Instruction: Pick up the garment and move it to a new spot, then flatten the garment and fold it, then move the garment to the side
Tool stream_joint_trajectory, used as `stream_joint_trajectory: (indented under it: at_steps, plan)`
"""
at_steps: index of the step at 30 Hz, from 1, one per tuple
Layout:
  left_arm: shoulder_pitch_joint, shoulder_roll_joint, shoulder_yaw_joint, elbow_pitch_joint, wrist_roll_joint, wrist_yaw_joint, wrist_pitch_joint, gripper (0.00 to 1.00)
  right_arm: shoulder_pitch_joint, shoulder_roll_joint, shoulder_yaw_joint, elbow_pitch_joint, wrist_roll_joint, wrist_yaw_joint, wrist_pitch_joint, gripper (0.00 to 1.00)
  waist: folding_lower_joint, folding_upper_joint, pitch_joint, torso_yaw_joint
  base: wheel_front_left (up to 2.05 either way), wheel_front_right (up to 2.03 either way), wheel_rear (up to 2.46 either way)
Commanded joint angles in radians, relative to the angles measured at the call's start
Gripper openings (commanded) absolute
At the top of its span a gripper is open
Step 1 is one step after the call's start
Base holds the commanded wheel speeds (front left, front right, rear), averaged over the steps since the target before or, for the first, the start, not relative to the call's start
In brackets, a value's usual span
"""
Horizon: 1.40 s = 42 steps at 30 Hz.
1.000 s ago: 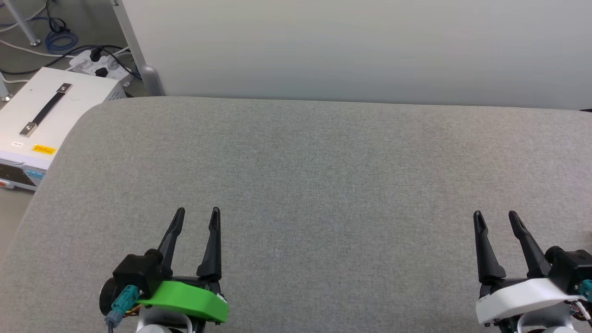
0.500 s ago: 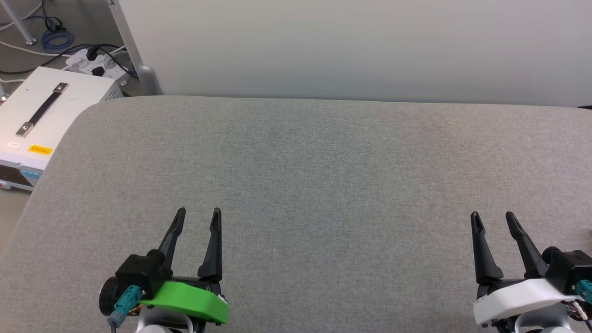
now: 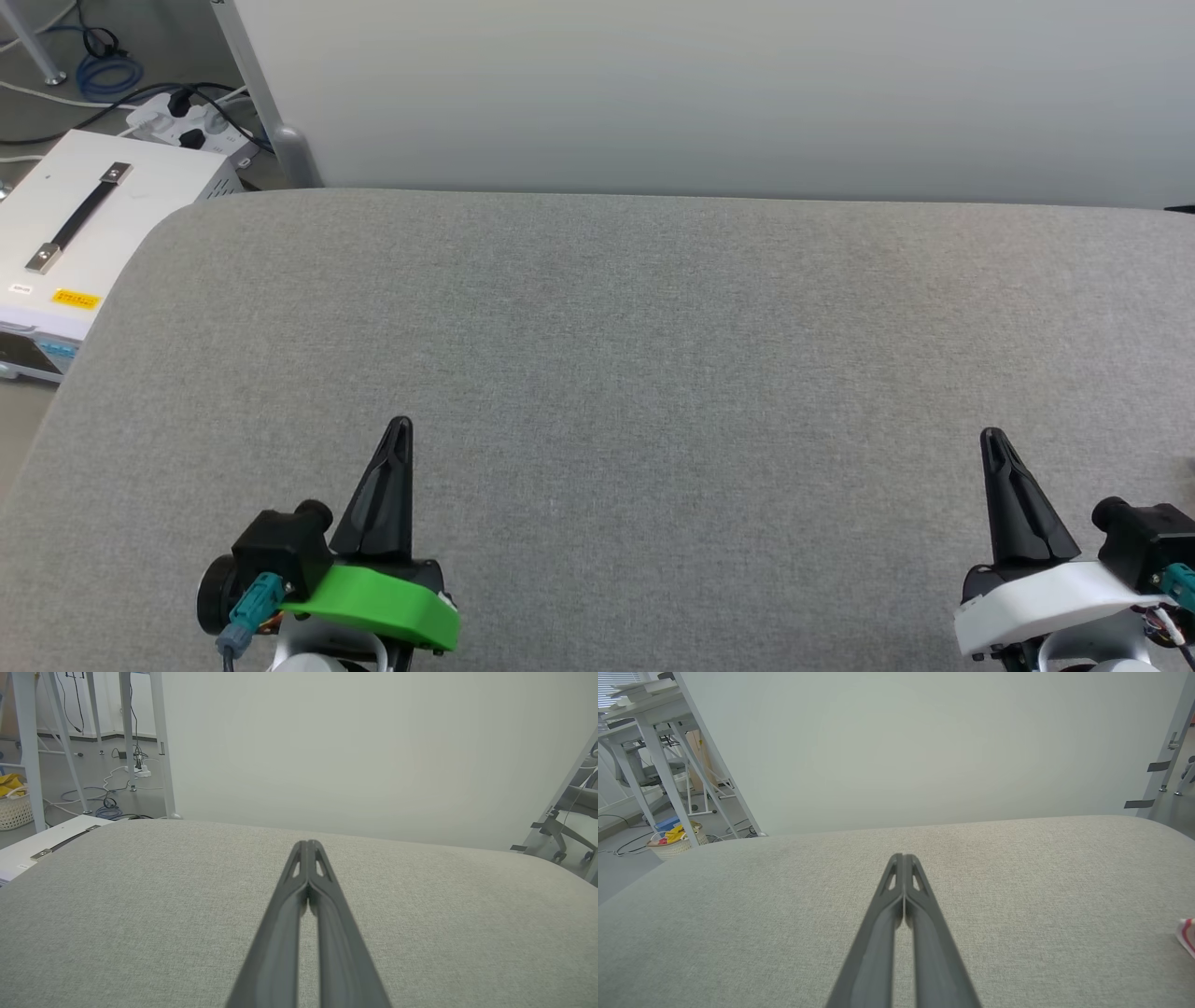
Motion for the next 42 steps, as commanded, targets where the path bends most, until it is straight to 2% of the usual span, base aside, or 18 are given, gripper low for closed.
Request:
stream_joint_trajectory:
  at_steps: [1,42]
  plan:
    - [0.000,-0.001,0.002,-0.004,0.010,0.006,0.006,0.00,-0.003,0.001,0.001,0.000,-0.011,0.000,0.004,0.00,0.0000,0.0000,0.000,-0.001,0.00,0.00,0.00]
    - [0.000,-0.005,0.026,-0.033,0.089,0.051,0.096,0.00,-0.024,0.009,0.010,0.000,-0.101,0.000,0.061,0.00,0.0000,0.0000,-0.010,-0.020,0.00,0.00,0.00]
